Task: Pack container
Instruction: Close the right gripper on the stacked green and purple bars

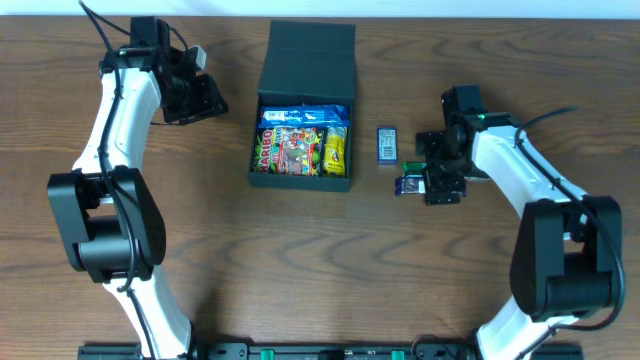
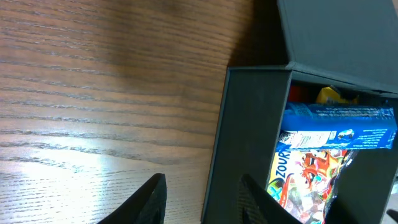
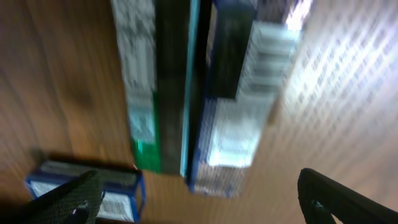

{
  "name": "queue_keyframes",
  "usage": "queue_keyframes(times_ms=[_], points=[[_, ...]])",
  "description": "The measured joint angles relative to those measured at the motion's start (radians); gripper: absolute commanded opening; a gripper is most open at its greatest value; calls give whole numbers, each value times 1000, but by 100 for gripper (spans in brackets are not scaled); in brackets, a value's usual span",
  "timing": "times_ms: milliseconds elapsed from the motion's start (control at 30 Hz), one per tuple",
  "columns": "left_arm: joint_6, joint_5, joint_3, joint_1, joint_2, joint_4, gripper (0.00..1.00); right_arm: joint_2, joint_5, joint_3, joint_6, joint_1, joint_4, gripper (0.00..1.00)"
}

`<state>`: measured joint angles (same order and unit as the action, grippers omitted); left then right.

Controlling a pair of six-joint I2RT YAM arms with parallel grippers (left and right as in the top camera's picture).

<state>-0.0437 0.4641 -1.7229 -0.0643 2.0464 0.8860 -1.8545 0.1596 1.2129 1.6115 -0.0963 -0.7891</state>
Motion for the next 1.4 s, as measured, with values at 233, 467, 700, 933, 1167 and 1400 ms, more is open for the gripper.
queue_keyframes(times_ms=[233,467,700,933,1167,1400], points=[[0,0,0,0,0,-3,39,-16,-26,0,-3,25,44,99],[0,0,0,0,0,-3,39,-59,-27,-1,-3,25,60,99],[0,0,0,0,0,-3,39,-67,-30,-1,-15,38,96,99],[0,0,0,0,0,-3,39,-77,-21,-1,-27,68,100,99],[0,0,0,0,0,-3,39,-77,-18,-1,-51,91,101,99],[0,0,0,0,0,-3,38,-84,5,2,-63,94,99,99]])
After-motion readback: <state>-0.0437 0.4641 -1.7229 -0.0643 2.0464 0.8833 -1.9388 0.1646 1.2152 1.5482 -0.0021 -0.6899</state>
